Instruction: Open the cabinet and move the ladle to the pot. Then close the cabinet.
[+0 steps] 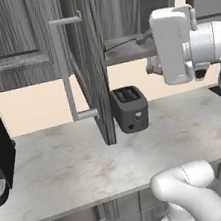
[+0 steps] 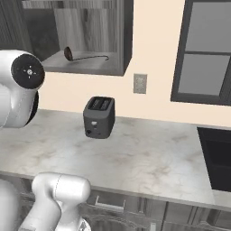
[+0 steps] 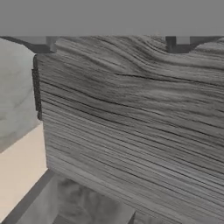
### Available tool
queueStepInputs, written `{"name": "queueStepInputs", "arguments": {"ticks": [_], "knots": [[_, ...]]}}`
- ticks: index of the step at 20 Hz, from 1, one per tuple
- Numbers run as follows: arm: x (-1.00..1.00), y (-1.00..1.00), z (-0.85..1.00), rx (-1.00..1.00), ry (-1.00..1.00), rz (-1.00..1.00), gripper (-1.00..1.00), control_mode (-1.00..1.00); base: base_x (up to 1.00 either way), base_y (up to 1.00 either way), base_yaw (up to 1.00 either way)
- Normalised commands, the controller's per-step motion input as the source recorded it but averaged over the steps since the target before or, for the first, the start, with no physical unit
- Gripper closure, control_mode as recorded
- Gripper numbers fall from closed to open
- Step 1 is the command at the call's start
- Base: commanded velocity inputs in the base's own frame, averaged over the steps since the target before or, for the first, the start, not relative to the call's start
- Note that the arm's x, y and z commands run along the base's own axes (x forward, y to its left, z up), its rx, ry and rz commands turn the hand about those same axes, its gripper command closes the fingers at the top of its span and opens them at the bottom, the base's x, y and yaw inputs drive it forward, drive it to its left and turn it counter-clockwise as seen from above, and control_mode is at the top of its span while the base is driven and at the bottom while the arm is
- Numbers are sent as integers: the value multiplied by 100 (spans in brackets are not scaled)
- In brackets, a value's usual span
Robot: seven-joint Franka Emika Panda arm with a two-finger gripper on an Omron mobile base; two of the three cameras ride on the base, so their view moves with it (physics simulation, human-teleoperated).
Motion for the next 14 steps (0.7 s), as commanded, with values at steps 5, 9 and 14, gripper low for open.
{"name": "queueStepInputs", "arguments": {"ticks": [5, 9, 14], "knots": [[55, -100, 0, -21, 11, -36, -100, -100, 0, 0, 0], [67, -73, -21, -25, 2, -29, -100, -100, 0, 0, 0], [51, -24, -34, -24, -1, -2, -100, -100, 0, 0, 0]]}}
